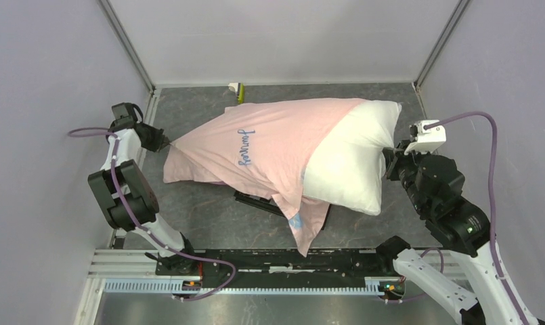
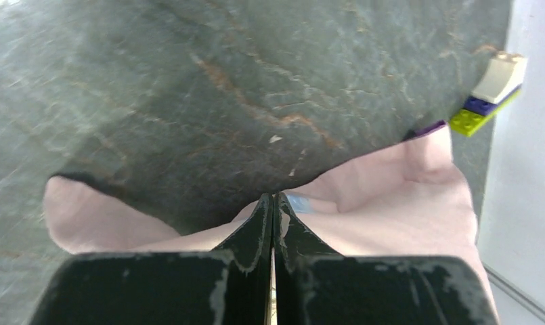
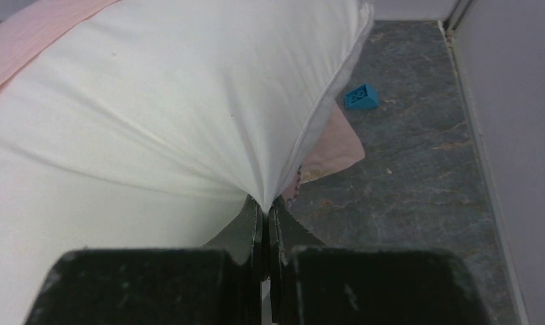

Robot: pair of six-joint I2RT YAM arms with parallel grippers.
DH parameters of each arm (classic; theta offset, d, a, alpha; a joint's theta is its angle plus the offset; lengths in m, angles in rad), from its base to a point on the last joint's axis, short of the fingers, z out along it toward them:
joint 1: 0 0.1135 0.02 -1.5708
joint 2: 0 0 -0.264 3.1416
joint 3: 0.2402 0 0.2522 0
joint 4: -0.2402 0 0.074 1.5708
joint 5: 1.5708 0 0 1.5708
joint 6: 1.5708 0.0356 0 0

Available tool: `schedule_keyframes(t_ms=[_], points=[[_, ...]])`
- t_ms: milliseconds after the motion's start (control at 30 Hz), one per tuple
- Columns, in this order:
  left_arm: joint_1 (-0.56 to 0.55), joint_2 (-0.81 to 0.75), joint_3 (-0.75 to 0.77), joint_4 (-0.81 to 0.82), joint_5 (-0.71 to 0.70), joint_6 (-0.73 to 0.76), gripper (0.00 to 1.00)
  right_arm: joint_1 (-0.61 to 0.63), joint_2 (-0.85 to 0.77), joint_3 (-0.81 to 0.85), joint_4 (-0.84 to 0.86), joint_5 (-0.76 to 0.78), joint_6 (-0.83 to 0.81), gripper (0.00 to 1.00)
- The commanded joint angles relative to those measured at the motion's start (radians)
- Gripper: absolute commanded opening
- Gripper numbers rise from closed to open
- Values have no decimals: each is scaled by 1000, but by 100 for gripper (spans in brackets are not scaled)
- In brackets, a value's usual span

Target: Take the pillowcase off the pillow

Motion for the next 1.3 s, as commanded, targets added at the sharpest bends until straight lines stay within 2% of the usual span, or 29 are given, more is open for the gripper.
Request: schedule_keyframes(t_ms=[0,100,233,300,400,500,533,567,600,633,667,700,733,867,900,1000,1100,1167,1267], points=[[51,-73,2,45,-410,-78,2,-18,-41,145,62,478,-74,0],[62,-89,7,2,-485,-117,2,-18,-70,161,82,524,-96,0],[70,-85,13,-28,-510,-152,2,-18,-90,172,97,452,-122,0],[69,-88,-6,50,-392,-94,2,-18,-90,154,105,290,-154,0],[51,-112,-38,170,-182,-51,2,-18,-74,91,117,-77,-161,0],[6,-149,-20,176,-125,-32,3,-18,-60,-24,164,-376,-112,0],[-9,-160,-8,167,-129,-25,4,-18,-57,-60,178,-449,-99,4],[-20,-174,4,164,-133,-15,6,-18,-62,-103,195,-519,-96,11],[-29,-186,13,157,-135,-7,9,-18,-67,-131,202,-561,-95,23],[-34,-197,22,151,-141,-4,14,-17,-74,-153,196,-573,-92,54],[-34,-205,32,150,-135,1,24,-18,-85,-165,184,-563,-92,76],[-34,-211,41,150,-123,10,31,-18,-98,-168,165,-544,-97,94],[-35,-214,53,147,-101,24,42,-18,-107,-164,143,-523,-107,98],[-75,-209,111,70,-92,73,84,-18,-85,-105,39,-523,-138,98],[-99,-211,125,49,-109,96,98,-18,-71,-79,16,-535,-150,98],[-164,-212,147,36,-125,161,100,-18,-35,-10,-31,-544,-199,98],[-201,-174,168,54,-45,213,100,-18,24,39,-64,-631,-237,98],[-208,-117,206,31,6,218,100,-18,72,22,-74,-711,-269,98],[-221,-31,276,-20,59,236,100,-18,88,-71,-31,-689,-254,98]])
